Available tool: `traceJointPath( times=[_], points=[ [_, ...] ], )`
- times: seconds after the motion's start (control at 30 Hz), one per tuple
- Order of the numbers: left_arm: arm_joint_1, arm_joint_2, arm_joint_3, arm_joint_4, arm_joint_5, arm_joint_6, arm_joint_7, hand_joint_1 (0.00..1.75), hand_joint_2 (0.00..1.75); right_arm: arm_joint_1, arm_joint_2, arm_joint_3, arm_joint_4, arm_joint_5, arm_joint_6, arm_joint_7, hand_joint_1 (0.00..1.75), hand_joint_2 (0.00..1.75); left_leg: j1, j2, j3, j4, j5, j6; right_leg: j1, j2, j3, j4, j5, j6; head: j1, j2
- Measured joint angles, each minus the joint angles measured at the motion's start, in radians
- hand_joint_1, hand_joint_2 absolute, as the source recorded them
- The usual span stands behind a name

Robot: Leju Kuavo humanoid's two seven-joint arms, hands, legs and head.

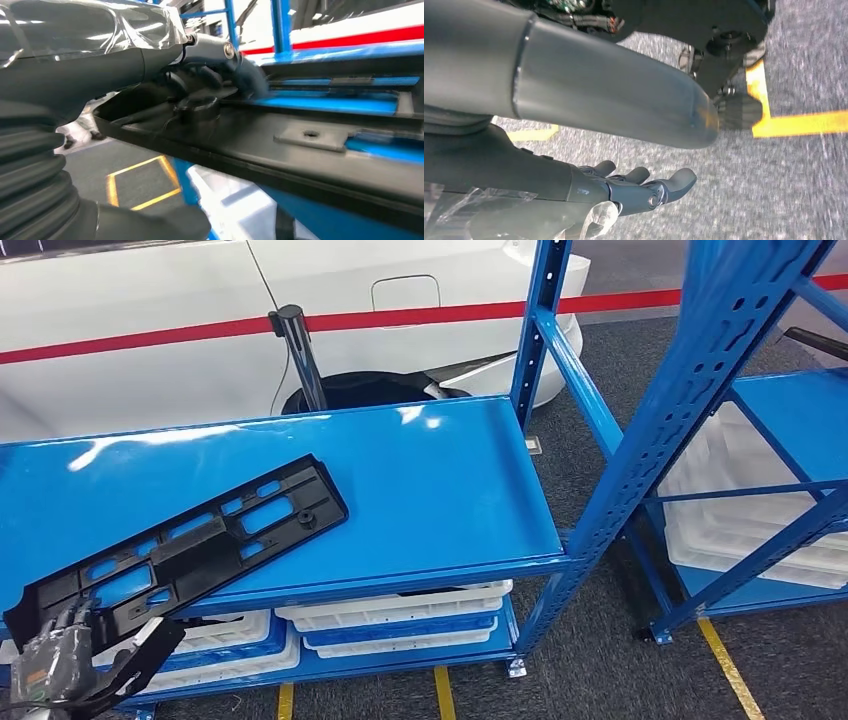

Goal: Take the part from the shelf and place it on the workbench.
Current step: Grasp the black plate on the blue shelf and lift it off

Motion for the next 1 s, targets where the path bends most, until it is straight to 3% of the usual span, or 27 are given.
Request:
traceJointPath(
  times=[0.1, 0.17, 0.23, 0.27, 0.3, 0.33, 0.4, 0.47, 0.57, 0.63, 0.67, 0.73, 0.77, 0.8, 0.83, 0.87, 0.93, 1.0],
  points=[
    [-0.016, 0.002, -0.008, 0.001, -0.004, 0.003, -0.006, 1.75, 1.75, -0.001, 0.000, 0.000, 0.000, 0.000, 0.000, 0.002, 0.00, 0.00, 0.002, 0.000, 0.003, -0.009, 0.008, 0.020, -0.004, -0.001, -0.003, 0.015, -0.013, 0.015, 0.001, 0.000],
    [-0.028, 0.005, -0.011, 0.001, -0.003, 0.003, -0.008, 1.75, 1.75, -0.001, -0.001, 0.001, 0.000, 0.000, 0.000, 0.004, 0.00, 0.00, 0.006, 0.002, 0.007, -0.014, 0.012, 0.033, -0.005, 0.000, -0.041, 0.106, -0.069, 0.022, 0.002, 0.000],
    [-0.040, 0.007, -0.014, 0.001, -0.002, 0.002, -0.008, 1.75, 1.75, 0.002, -0.001, 0.002, 0.000, -0.001, 0.001, 0.006, 0.00, 0.00, 0.005, 0.002, 0.007, -0.014, 0.012, 0.037, -0.007, 0.000, -0.107, 0.250, -0.137, 0.026, 0.003, 0.000],
    [-0.044, 0.008, -0.014, 0.001, -0.001, 0.002, -0.006, 1.75, 1.75, 0.003, -0.001, 0.004, 0.000, -0.001, 0.001, 0.007, 0.00, 0.00, 0.004, 0.002, 0.008, -0.014, 0.012, 0.037, -0.009, -0.001, -0.129, 0.297, -0.151, 0.028, 0.003, 0.000],
    [-0.046, 0.009, -0.015, 0.001, 0.000, 0.001, -0.006, 1.75, 1.75, 0.004, -0.001, 0.005, 0.000, -0.001, 0.001, 0.007, 0.00, 0.00, 0.004, 0.002, 0.009, -0.014, 0.012, 0.037, -0.011, -0.001, -0.132, 0.306, -0.145, 0.030, 0.003, 0.000],
    [-0.047, 0.009, -0.017, 0.001, 0.001, 0.001, -0.005, 1.75, 1.75, 0.005, -0.001, 0.007, 0.000, -0.001, 0.002, 0.007, 0.00, 0.00, 0.004, 0.001, 0.011, -0.013, 0.011, 0.035, -0.014, -0.001, -0.115, 0.273, -0.121, 0.032, 0.003, 0.000],
    [-0.048, 0.011, -0.022, 0.001, 0.006, 0.001, -0.002, 1.75, 1.75, 0.004, -0.001, 0.009, 0.000, -0.002, 0.002, 0.007, 0.00, 0.00, 0.004, 0.000, 0.014, -0.009, 0.008, 0.027, -0.020, -0.001, -0.040, 0.128, -0.057, 0.035, 0.003, 0.000],
    [-0.050, 0.017, -0.026, 0.001, 0.014, 0.000, 0.004, 1.75, 1.75, 0.003, 0.000, 0.012, 0.000, -0.003, 0.002, 0.006, 0.00, 0.00, 0.000, -0.002, 0.015, -0.004, 0.002, 0.013, -0.022, 0.001, 0.010, 0.029, -0.024, 0.029, 0.003, 0.000],
    [-0.049, 0.024, -0.032, 0.001, 0.022, -0.003, 0.006, 1.75, 1.75, 0.002, 0.000, 0.014, 0.000, -0.004, 0.002, 0.006, 0.00, 0.00, 0.000, -0.003, 0.016, -0.006, 0.001, 0.000, -0.019, 0.003, 0.012, 0.018, -0.020, 0.008, 0.001, 0.000],
    [-0.046, 0.026, -0.035, 0.001, 0.029, -0.003, 0.007, 1.75, 1.75, 0.002, 0.000, 0.015, 0.001, -0.004, 0.002, 0.005, 0.00, 0.00, 0.005, -0.002, 0.006, 0.023, -0.019, -0.008, -0.019, 0.002, 0.010, 0.016, -0.015, -0.004, 0.000, 0.000],
    [-0.045, 0.027, -0.037, 0.001, 0.034, -0.003, 0.007, 1.75, 1.75, 0.002, 0.000, 0.015, 0.001, -0.004, 0.002, 0.005, 0.00, 0.00, 0.007, -0.002, -0.013, 0.068, -0.047, -0.012, -0.019, 0.001, 0.008, 0.015, -0.012, -0.009, 0.000, 0.000],
    [-0.045, 0.029, -0.041, 0.001, 0.049, -0.003, 0.007, 1.75, 1.75, 0.002, 0.000, 0.016, 0.001, -0.004, 0.002, 0.005, 0.00, 0.00, 0.008, -0.001, -0.076, 0.209, -0.121, -0.020, -0.016, 0.000, 0.004, 0.016, -0.010, -0.013, 0.000, 0.000],
    [-0.045, 0.029, -0.042, 0.001, 0.057, -0.004, 0.006, 1.75, 1.75, 0.003, 0.000, 0.016, 0.001, -0.004, 0.002, 0.005, 0.00, 0.00, 0.007, -0.002, -0.106, 0.273, -0.146, -0.021, -0.013, 0.000, 0.003, 0.016, -0.009, -0.015, 0.000, 0.000],
    [-0.046, 0.029, -0.044, 0.001, 0.065, -0.004, 0.006, 1.75, 1.75, 0.003, 0.000, 0.016, 0.001, -0.004, 0.002, 0.005, 0.00, 0.00, 0.006, -0.002, -0.121, 0.306, -0.152, -0.019, -0.011, 0.000, 0.002, 0.016, -0.009, -0.015, 0.000, 0.000],
    [-0.046, 0.030, -0.046, 0.001, 0.072, -0.004, 0.005, 1.75, 1.75, 0.004, 0.000, 0.017, 0.001, -0.004, 0.002, 0.005, 0.00, 0.00, 0.005, -0.002, -0.116, 0.297, -0.139, -0.015, -0.008, 0.000, 0.003, 0.016, -0.009, -0.016, 0.000, 0.000],
    [-0.047, 0.032, -0.046, 0.001, 0.079, -0.004, 0.004, 1.75, 1.75, 0.004, 0.000, 0.017, 0.001, -0.004, 0.002, 0.005, 0.00, 0.00, 0.001, -0.002, -0.091, 0.246, -0.110, -0.007, -0.006, 0.000, 0.004, 0.016, -0.009, -0.016, 0.000, 0.000],
    [-0.052, 0.039, -0.048, 0.001, 0.092, -0.004, 0.000, 1.75, 1.75, 0.003, 0.001, 0.017, 0.001, -0.004, 0.002, 0.005, 0.00, 0.00, -0.010, -0.002, -0.014, 0.092, -0.047, 0.016, -0.003, -0.001, 0.009, 0.015, -0.009, -0.016, 0.000, 0.000],
    [-0.057, 0.048, -0.052, 0.001, 0.105, -0.004, -0.006, 1.75, 1.75, 0.000, 0.003, 0.018, 0.002, -0.005, 0.003, 0.004, 0.00, 0.00, -0.021, -0.002, 0.025, 0.003, -0.018, 0.033, -0.005, -0.002, 0.014, 0.013, -0.010, -0.012, -0.001, 0.000]
  ],
)
